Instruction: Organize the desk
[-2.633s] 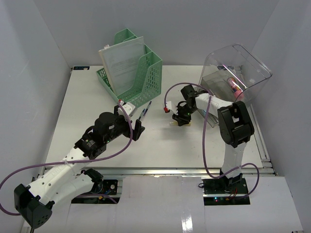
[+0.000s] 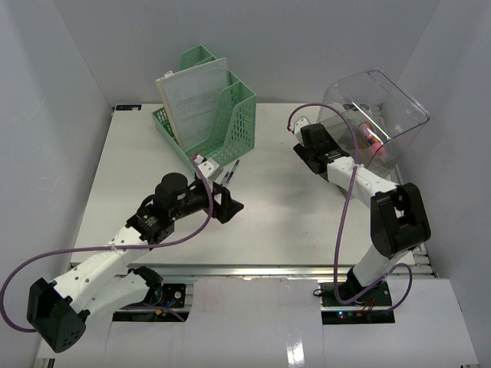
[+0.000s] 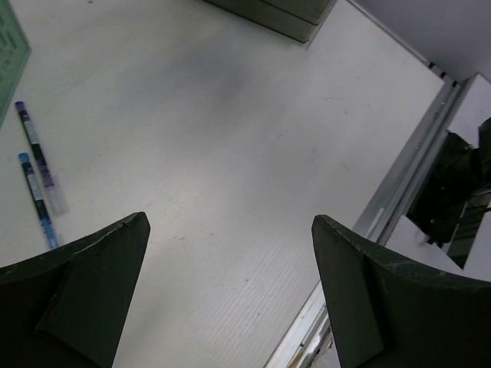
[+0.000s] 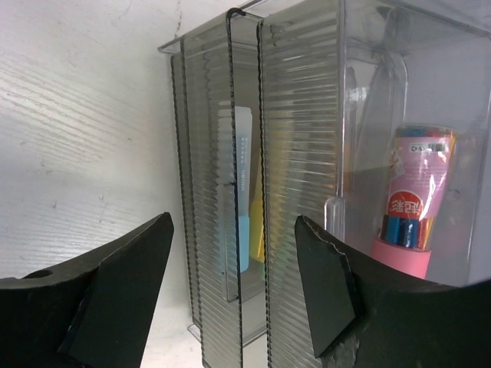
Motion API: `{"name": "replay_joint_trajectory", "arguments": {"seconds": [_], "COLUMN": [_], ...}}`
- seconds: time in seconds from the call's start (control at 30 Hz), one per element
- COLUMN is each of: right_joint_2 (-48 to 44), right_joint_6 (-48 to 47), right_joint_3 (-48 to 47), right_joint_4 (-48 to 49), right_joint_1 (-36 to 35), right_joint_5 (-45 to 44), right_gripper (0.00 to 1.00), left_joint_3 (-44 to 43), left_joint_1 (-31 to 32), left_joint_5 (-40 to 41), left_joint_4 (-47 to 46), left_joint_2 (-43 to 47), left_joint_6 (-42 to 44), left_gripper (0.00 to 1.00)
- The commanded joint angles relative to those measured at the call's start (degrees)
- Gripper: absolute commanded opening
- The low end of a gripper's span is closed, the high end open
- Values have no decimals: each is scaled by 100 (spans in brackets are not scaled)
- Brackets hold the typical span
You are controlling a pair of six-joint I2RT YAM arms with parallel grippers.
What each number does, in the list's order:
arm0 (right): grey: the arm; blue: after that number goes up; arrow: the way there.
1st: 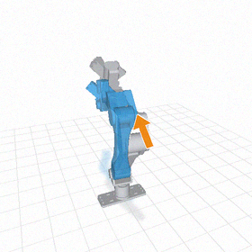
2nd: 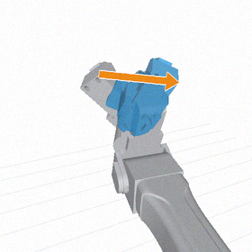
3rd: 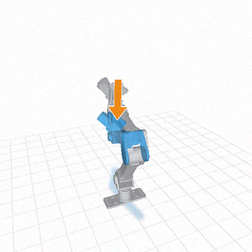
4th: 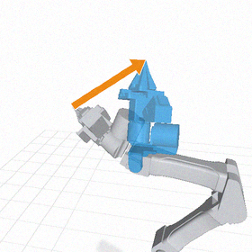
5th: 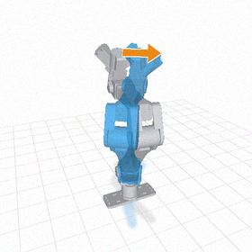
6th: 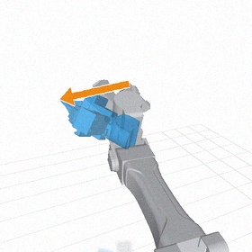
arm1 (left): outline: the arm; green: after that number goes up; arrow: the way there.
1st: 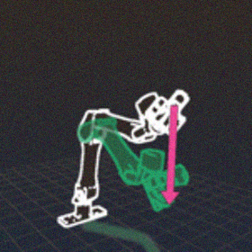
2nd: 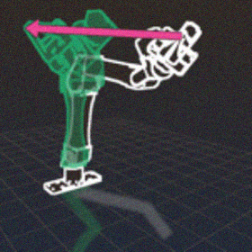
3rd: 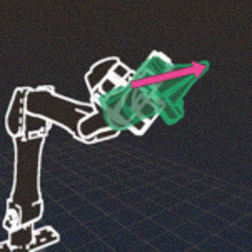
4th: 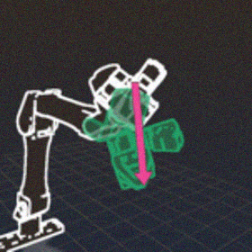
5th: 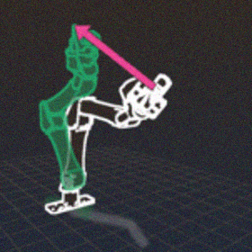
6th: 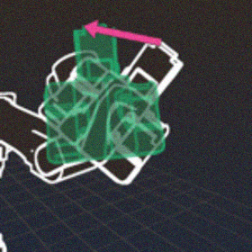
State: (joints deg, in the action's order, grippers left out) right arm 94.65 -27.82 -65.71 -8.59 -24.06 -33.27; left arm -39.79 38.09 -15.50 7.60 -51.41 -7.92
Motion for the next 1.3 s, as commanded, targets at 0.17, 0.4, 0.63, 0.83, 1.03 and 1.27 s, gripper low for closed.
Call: {"name": "replay_joint_trajectory", "arguments": {"seconds": [0.17, 0.4, 0.63, 0.83, 1.03, 1.27], "right_joint_2": [-1194, -743, 252, 308, 168, -683], "right_joint_6": [-542, -1122, -471, -224, -366, -951], "right_joint_3": [436, 237, -78, 200, 351, 141], "right_joint_4": [-129, -1030, -649, 350, 368, -1320], "right_joint_1": [94, 112, 333, 366, 363, 369], "right_joint_5": [2362, 3827, 1976, 358, 470, 3920], "right_gripper": [65, 28, 26, 48, 64, 48], "left_joint_3": [120, 243, 382, 491, 636, 523], "left_joint_1": [-3, -3, -3, -3, -3, -3], "left_joint_5": [-877, -826, -785, -824, -1268, -1808], "left_joint_4": [-1295, -1302, -1269, -1447, -2098, -3506], "left_joint_2": [-646, -541, -434, -440, -818, -1821], "left_joint_6": [-797, -880, -922, -1010, -1428, -2269], "left_gripper": [98, 98, 98, 98, 98, 98]}}
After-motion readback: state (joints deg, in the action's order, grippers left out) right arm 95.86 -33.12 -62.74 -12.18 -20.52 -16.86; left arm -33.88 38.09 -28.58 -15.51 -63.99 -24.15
